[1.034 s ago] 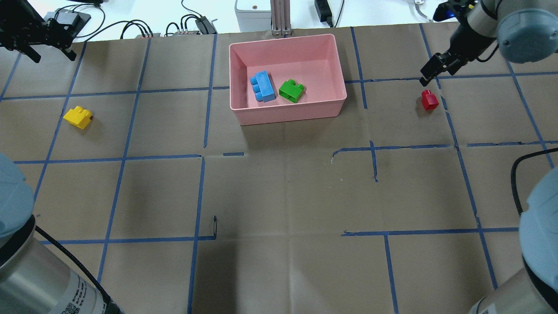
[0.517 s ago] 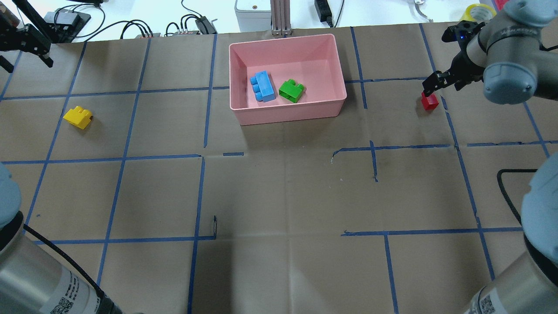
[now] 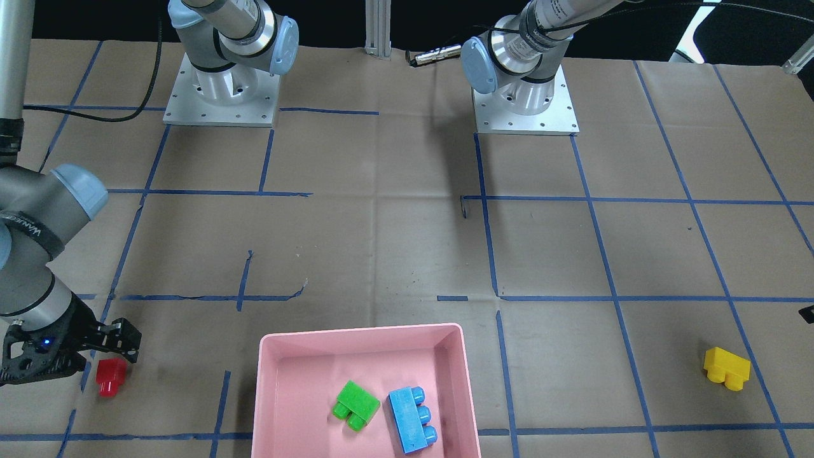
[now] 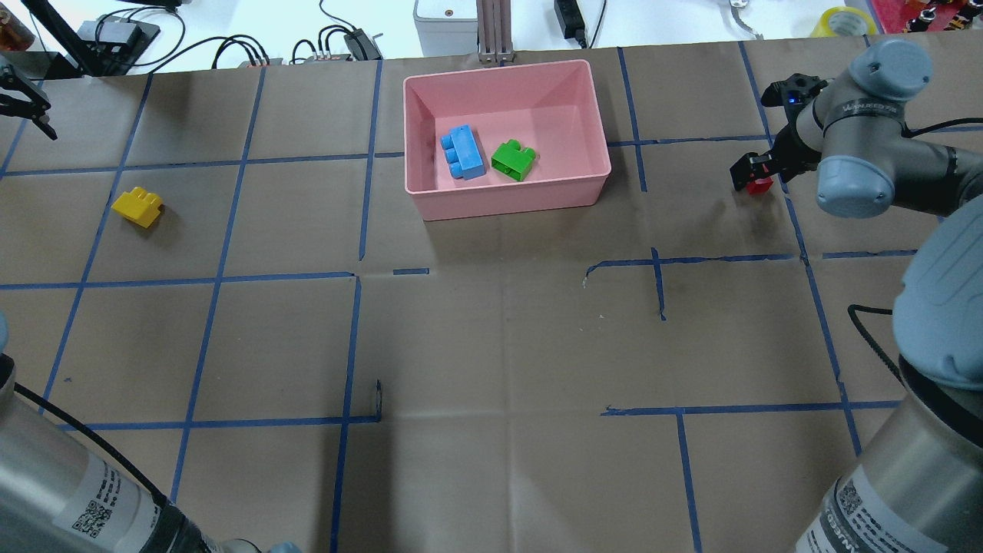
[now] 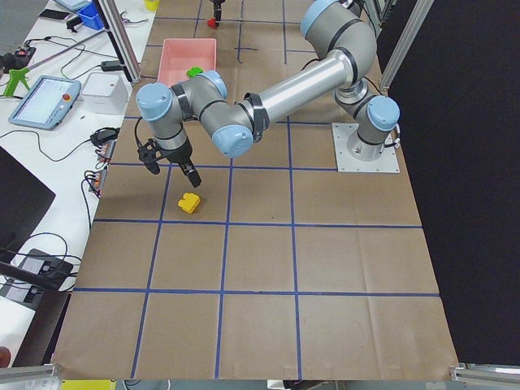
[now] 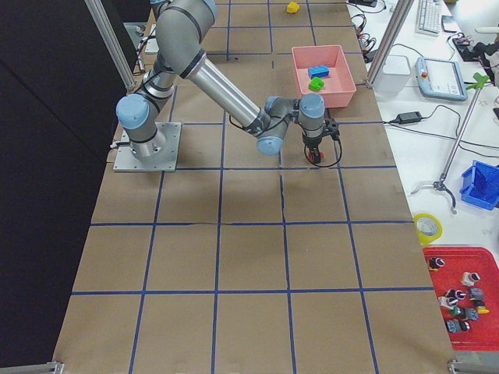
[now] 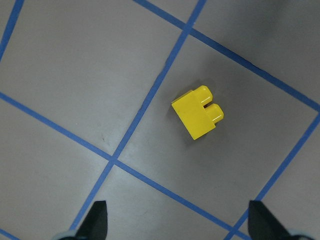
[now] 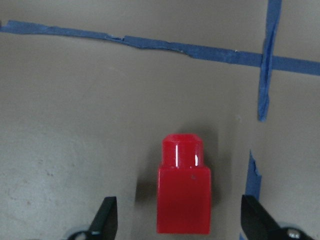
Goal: Put all blocks into box
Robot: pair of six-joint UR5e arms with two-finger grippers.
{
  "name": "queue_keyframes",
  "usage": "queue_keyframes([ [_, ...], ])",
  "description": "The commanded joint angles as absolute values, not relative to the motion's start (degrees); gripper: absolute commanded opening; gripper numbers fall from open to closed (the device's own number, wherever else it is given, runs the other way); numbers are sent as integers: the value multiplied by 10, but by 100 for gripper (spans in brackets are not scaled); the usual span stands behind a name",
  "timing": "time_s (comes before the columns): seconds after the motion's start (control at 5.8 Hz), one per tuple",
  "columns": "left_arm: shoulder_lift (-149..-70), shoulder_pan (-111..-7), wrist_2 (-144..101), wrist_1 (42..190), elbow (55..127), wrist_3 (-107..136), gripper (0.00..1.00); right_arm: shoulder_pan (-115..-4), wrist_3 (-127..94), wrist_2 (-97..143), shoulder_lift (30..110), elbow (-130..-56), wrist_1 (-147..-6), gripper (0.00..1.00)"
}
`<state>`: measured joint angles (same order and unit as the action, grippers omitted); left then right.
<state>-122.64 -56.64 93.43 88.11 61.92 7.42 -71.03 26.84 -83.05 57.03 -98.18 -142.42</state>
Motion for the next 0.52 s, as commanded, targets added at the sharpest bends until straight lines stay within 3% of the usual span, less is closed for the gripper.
queue_keyframes([
  [0.0,-1254,-566,935,833,620,205,99,-710,268,-830,562,-975,-1439,70],
  [0.34,-1294,-574,927,807,626,263,99,-711,269,-831,565,-976,-1434,10],
])
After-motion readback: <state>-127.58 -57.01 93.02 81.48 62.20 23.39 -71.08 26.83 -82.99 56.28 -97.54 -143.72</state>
